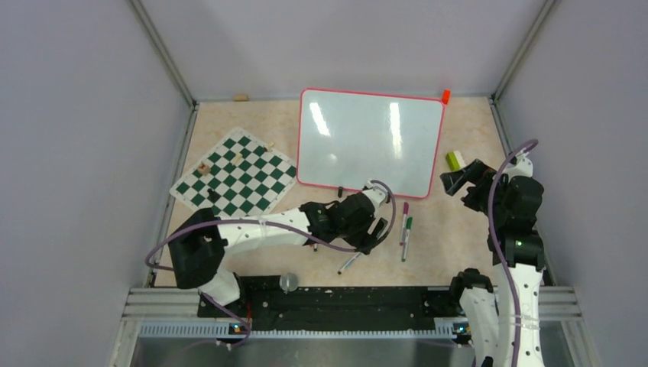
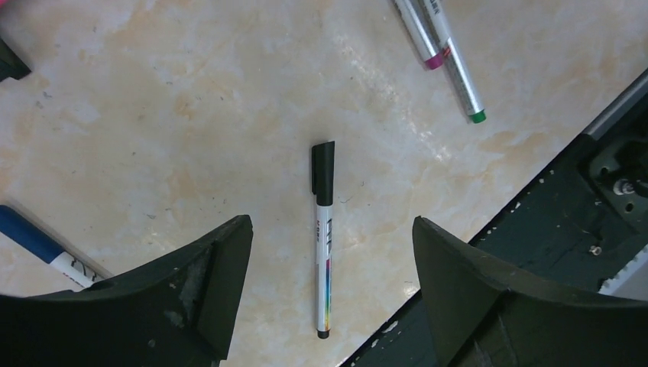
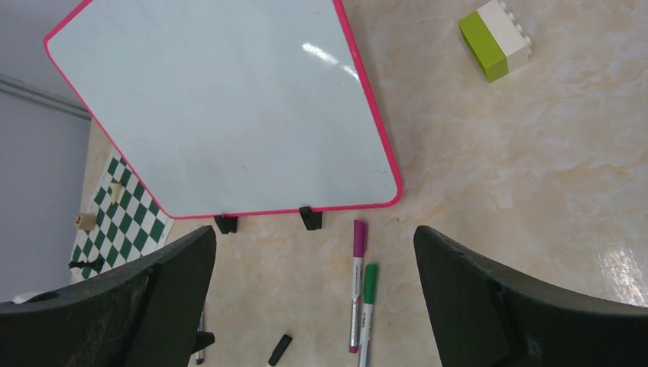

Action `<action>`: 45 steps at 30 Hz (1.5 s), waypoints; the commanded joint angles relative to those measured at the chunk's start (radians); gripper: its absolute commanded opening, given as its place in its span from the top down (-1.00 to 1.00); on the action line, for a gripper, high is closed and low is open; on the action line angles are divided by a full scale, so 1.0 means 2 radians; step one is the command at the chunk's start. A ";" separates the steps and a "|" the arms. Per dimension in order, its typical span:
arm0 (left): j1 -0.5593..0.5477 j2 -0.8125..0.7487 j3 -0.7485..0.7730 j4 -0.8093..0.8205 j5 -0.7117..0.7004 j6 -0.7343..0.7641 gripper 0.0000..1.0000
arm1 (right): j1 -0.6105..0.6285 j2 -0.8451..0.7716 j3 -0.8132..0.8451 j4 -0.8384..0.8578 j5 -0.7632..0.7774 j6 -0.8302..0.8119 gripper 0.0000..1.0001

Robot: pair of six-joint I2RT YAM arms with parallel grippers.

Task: Write a sentence on the whiteboard
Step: Pick up the whiteboard marker from the center of the board.

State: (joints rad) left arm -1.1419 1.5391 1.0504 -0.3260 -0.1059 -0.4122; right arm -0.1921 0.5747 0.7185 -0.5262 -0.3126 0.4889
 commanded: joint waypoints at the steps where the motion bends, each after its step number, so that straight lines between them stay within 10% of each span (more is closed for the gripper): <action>1: -0.008 0.036 0.031 -0.024 -0.004 0.009 -0.63 | 0.003 0.008 0.030 0.009 0.004 -0.008 -0.96; 23: -0.030 0.171 0.101 -0.058 -0.075 -0.032 -0.16 | 0.002 0.008 0.032 0.010 0.024 -0.014 -0.96; 35: -0.024 0.187 0.086 -0.049 -0.063 -0.053 0.89 | 0.003 0.006 0.022 0.022 -0.006 -0.010 -0.93; 45: 0.047 -0.012 -0.023 0.076 0.017 -0.102 1.00 | 0.010 0.002 0.002 0.070 -0.094 -0.011 -0.89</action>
State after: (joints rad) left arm -1.1221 1.7412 1.0660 -0.3370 -0.1696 -0.5617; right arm -0.1860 0.5888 0.7273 -0.4850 -0.4187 0.4637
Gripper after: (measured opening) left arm 0.046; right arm 0.946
